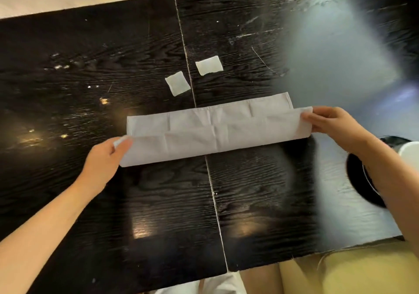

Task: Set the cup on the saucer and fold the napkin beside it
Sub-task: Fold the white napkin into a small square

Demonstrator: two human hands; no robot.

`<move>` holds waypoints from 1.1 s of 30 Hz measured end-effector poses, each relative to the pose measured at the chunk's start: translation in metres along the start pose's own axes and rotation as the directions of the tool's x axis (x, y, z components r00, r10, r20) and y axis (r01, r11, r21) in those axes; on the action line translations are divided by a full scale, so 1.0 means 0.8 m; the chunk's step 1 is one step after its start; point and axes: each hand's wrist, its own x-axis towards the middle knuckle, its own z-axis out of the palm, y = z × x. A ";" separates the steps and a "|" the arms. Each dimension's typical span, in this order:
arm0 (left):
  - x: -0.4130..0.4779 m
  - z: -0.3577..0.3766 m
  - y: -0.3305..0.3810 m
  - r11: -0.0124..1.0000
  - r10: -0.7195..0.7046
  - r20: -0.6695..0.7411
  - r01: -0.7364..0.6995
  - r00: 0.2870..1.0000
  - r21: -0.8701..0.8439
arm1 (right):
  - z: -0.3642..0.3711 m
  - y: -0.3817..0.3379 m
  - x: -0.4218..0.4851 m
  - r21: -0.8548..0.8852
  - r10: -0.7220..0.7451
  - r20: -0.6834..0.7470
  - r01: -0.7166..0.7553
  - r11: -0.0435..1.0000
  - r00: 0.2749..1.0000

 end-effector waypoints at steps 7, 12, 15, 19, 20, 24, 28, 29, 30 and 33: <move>0.042 0.049 0.023 0.989 -0.146 -0.340 0.140 0.929 -0.042 | 0.054 -0.013 0.056 -0.419 -0.195 -0.438 -0.008 0.908 0.878; 0.054 0.060 0.023 0.929 -0.012 -0.410 0.162 0.912 0.332 | 0.075 -0.007 0.078 -0.625 -0.204 -0.512 -0.199 0.755 0.834; 0.060 0.067 0.021 0.842 0.050 -0.398 0.176 0.916 0.510 | 0.083 0.002 0.083 -0.755 -0.286 -0.483 -0.228 0.615 0.827; 0.060 0.075 0.016 0.808 0.094 -0.421 0.178 0.902 0.561 | 0.089 0.011 0.088 -0.798 -0.359 -0.481 -0.231 0.556 0.800; 0.061 0.075 0.015 0.812 0.092 -0.427 0.181 0.900 0.555 | 0.089 0.012 0.088 -0.800 -0.363 -0.484 -0.236 0.551 0.796; 0.067 0.076 0.011 0.830 0.101 -0.455 0.177 0.885 0.529 | 0.095 0.014 0.091 -0.781 -0.385 -0.528 -0.256 0.569 0.757; 0.064 0.067 0.016 0.884 0.104 -0.519 0.160 0.848 0.440 | 0.097 -0.001 0.088 -0.773 -0.394 -0.583 -0.335 0.540 0.710; 0.059 0.068 0.022 0.881 0.160 -0.532 0.122 0.831 0.457 | 0.105 -0.014 0.087 -0.773 -0.409 -0.570 -0.297 0.560 0.712; 0.053 0.074 0.031 0.871 0.242 -0.504 0.043 0.829 0.489 | 0.121 -0.030 0.086 -0.791 -0.472 -0.508 -0.175 0.586 0.720; 0.043 0.117 0.048 0.750 0.466 -0.136 -0.309 0.874 0.585 | 0.211 -0.069 0.076 -0.757 -0.696 -0.059 0.422 0.498 0.716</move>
